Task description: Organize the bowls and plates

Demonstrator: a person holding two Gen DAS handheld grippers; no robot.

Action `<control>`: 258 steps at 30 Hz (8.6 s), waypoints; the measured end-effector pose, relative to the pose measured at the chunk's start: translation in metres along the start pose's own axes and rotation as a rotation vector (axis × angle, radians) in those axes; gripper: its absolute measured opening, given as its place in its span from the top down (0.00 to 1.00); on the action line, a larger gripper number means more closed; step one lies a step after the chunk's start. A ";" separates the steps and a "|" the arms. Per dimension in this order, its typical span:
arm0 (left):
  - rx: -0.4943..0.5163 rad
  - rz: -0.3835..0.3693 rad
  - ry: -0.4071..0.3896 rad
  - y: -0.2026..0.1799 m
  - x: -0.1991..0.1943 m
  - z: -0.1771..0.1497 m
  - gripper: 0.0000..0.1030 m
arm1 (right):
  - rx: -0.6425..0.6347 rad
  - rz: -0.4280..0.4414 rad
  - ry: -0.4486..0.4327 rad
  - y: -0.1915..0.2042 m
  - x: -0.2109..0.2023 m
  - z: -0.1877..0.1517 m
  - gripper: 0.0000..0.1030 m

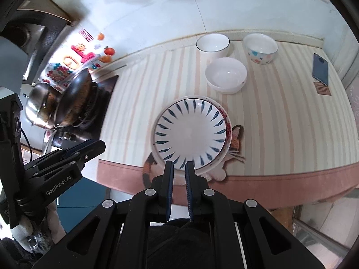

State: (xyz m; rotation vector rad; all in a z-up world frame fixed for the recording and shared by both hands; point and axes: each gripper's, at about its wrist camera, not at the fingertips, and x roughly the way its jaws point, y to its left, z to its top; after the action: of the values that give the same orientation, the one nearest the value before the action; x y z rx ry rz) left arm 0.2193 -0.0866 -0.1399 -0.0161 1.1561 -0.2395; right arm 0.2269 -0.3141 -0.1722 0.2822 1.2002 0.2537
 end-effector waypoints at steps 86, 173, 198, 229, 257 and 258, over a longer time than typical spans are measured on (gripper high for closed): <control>0.165 -0.042 0.358 -0.217 0.262 0.063 0.85 | 0.271 0.054 0.224 -0.308 0.143 0.072 0.85; 0.156 -0.137 0.309 -0.214 0.219 0.114 0.86 | 0.229 0.009 0.132 -0.297 0.079 0.119 0.86; 0.254 -0.048 0.373 -0.226 0.253 0.075 0.86 | 0.249 -0.018 0.218 -0.303 0.115 0.077 0.86; 0.017 -0.023 0.206 -0.142 0.207 0.168 0.79 | 0.231 0.063 0.186 -0.307 0.077 0.150 0.83; -0.274 0.011 0.260 -0.031 0.355 0.282 0.83 | 0.034 0.078 0.216 -0.197 0.304 0.356 0.87; -0.258 0.016 0.251 -0.036 0.350 0.280 0.83 | 0.029 0.072 0.216 -0.196 0.303 0.355 0.87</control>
State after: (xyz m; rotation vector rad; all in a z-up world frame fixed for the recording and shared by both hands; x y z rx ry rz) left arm 0.6004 -0.2207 -0.3374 -0.2088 1.4303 -0.0773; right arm 0.6719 -0.4234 -0.3864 0.3298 1.4094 0.3360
